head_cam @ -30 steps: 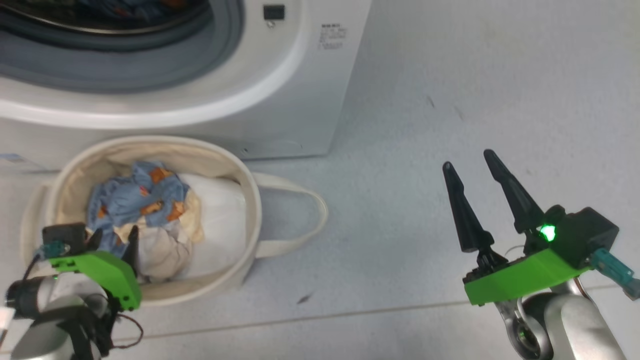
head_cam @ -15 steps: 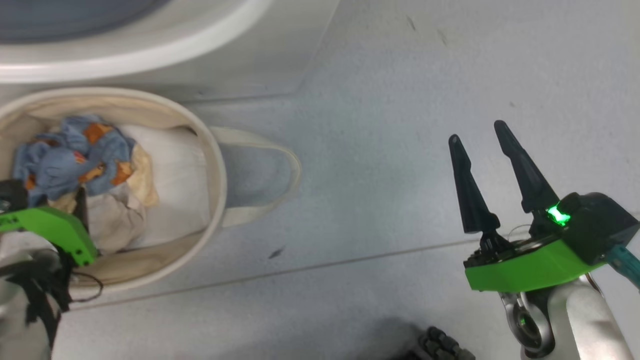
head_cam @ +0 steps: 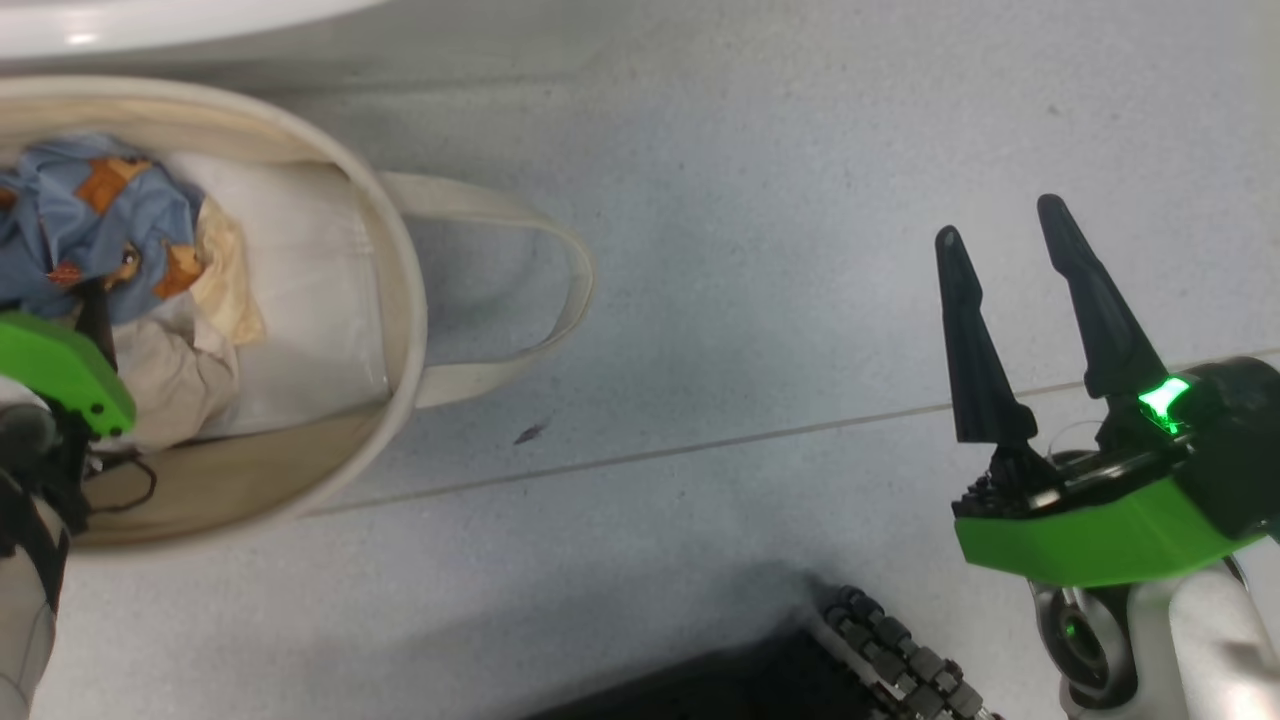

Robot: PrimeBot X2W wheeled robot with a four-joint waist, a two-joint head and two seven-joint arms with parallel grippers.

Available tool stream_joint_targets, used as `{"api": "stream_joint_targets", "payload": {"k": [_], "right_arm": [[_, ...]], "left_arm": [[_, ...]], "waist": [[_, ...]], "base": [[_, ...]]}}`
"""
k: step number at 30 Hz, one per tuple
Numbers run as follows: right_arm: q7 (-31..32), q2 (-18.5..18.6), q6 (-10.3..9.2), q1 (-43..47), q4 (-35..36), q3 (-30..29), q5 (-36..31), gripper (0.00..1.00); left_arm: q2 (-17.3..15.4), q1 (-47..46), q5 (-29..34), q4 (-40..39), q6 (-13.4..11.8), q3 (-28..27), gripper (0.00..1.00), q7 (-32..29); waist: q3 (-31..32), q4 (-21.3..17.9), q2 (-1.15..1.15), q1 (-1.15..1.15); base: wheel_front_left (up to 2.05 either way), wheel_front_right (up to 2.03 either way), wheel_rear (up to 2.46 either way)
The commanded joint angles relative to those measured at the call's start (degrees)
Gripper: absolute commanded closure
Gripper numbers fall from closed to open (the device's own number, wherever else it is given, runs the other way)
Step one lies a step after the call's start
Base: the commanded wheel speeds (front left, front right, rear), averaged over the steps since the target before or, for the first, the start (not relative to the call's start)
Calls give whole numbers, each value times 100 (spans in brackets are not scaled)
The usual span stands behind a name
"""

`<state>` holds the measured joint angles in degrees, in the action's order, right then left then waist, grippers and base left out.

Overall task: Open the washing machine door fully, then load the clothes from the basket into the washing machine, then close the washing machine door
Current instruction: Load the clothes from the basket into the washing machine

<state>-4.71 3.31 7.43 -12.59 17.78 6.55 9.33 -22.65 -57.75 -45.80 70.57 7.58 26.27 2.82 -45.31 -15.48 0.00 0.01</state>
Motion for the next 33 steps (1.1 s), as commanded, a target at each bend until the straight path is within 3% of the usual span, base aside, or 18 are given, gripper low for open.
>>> {"api": "stream_joint_targets", "payload": {"k": [1, 9, 10, 11, 21, 33], "right_arm": [[1, -29, 6, 126, 254, 76, -50, 0], [74, -38, 6, 158, 356, 75, -79, 0], [83, -38, 6, 161, 356, 80, -81, 0], [93, -38, 6, 165, 346, 87, -87, 0], [144, 29, 6, 80, 135, 134, -57, 0], [139, 281, 6, 51, -490, 218, 207, 0]], "left_arm": [[-350, -52, 8, 64, -9, -36, 0, -45], [-219, -164, 2, 171, -9, 206, 0, -118], [-199, -152, -17, 171, -9, 232, 90, -127], [-174, -130, -17, 165, -9, 283, 100, -148], [64, 172, -148, -85, -9, 663, 100, 73], [138, 975, -691, -1326, -9, 1515, 100, 761]], "waist": [[-164, 43, 0, -1], [-209, 93, 0, -1], [-190, 94, 0, -1], [-155, 102, 0, -1], [385, 287, 0, -1], [1599, 782, 0, -1]], "base": [[0, 0, 0], [0, 0, 0], [0, 0, 0], [0, 0, 0], [0, 0, 0], [0, 0, 0]]}}
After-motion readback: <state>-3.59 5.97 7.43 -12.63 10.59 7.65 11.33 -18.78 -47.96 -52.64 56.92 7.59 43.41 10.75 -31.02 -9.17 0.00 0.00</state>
